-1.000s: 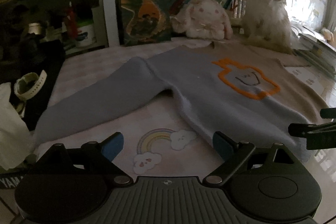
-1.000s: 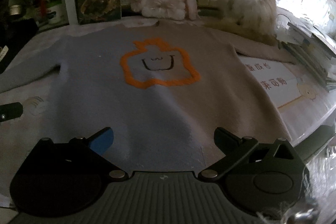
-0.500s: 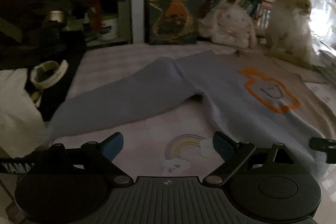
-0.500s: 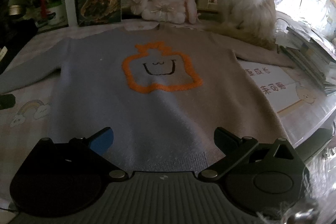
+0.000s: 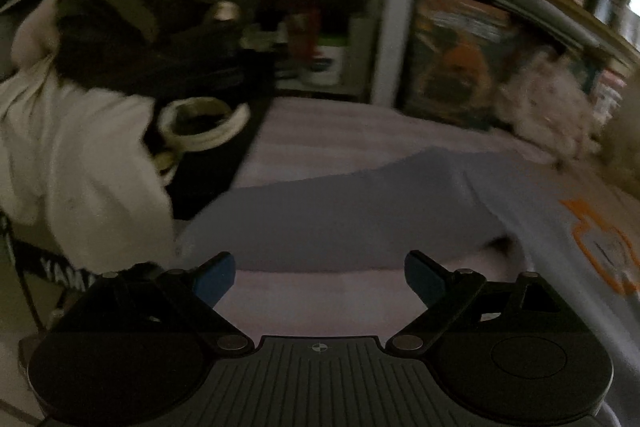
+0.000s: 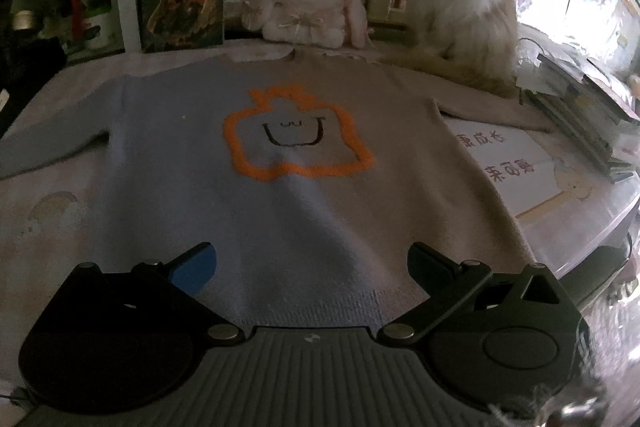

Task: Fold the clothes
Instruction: 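Grasp the grey sleeve cuff with the left gripper and lift it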

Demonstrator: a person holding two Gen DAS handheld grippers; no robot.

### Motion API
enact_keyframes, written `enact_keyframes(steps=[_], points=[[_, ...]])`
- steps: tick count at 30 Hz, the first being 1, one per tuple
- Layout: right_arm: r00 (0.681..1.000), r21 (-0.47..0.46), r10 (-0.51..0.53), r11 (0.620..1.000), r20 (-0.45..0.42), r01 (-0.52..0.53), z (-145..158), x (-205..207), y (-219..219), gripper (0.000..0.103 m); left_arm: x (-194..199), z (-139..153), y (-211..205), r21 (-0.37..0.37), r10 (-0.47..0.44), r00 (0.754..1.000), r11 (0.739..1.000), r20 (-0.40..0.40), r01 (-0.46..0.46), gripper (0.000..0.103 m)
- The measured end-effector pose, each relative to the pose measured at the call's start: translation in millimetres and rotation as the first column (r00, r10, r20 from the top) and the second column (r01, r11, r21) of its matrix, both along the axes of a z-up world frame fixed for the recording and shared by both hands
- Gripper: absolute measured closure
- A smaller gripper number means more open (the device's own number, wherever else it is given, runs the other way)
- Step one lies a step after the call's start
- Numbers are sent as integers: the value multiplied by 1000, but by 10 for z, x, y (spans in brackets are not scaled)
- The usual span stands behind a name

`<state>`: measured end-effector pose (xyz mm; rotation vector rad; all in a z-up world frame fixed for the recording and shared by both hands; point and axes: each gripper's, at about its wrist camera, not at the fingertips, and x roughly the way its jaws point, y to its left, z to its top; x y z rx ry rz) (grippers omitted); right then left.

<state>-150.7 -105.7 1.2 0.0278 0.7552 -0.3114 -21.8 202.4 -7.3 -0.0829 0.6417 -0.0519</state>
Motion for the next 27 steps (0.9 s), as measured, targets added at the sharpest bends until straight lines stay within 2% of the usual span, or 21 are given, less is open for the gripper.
enact_keyframes(steps=[4,7,14,18,22,25,27], points=[[1000,-17,-2,1000,-8,2,10,-14,-5,0,109,-48,174,-29,74,997,997,-6,-75,10],[1000,-25,-12,1000,-14,11,17,-28,-17,0,161,-86,301,-86,125,992,988,-33,-127,10],[999,-33,-25,999,-23,24,22,-30,-34,0,267,-179,592,-231,229,966,940,-122,-252,15],[999,-36,-25,999,-28,24,20,-20,-28,0,372,-263,743,-316,279,941,890,-193,-329,22],[999,-40,-28,999,-34,26,16,-15,-28,0,473,-350,889,-396,321,909,824,-265,-406,28],[999,-45,-35,998,-31,34,18,-22,-33,0,508,-418,971,-438,361,880,767,-307,-468,43],[999,-45,-43,998,-29,42,19,-33,-47,0,518,-449,1017,-461,384,864,734,-325,-499,61]])
